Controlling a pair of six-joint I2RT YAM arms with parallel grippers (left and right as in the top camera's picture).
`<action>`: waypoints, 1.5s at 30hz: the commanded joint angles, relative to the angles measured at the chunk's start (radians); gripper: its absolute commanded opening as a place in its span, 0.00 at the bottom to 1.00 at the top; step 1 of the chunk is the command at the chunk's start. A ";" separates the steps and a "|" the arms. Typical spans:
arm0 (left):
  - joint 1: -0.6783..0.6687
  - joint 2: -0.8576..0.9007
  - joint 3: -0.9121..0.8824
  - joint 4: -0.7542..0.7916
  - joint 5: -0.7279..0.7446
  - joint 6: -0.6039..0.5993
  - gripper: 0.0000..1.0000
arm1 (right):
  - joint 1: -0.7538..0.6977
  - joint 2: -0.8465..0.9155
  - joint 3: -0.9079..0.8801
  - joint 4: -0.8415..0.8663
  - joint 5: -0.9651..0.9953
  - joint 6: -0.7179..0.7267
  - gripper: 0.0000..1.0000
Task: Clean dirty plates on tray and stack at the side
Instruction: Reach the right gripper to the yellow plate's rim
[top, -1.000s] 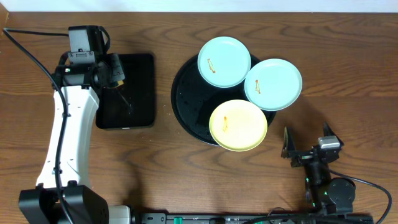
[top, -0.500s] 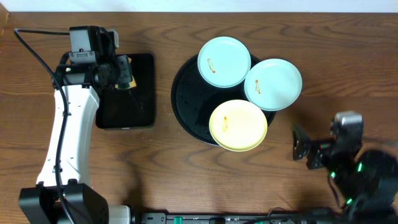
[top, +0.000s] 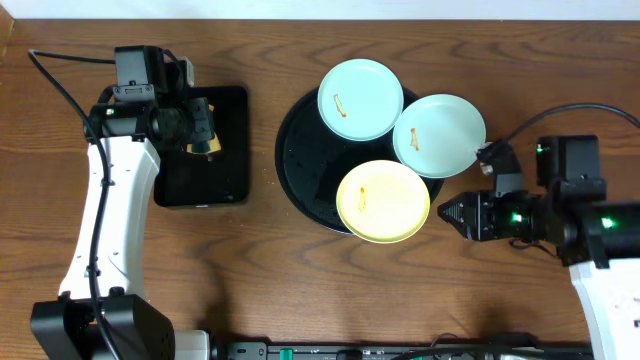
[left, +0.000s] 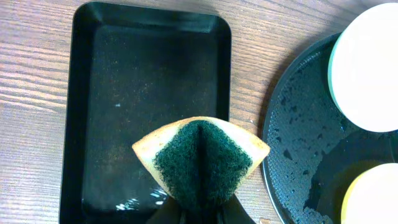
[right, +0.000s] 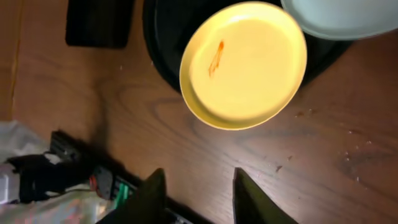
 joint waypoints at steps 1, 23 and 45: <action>0.002 0.008 -0.002 -0.003 0.008 0.010 0.08 | -0.008 -0.001 -0.052 -0.001 0.074 0.090 0.31; 0.002 0.008 -0.002 -0.004 0.008 0.010 0.08 | 0.274 0.055 -0.272 0.270 0.537 0.335 0.44; 0.002 0.008 -0.003 -0.006 0.008 0.011 0.08 | 0.289 0.486 -0.272 0.585 0.541 0.499 0.42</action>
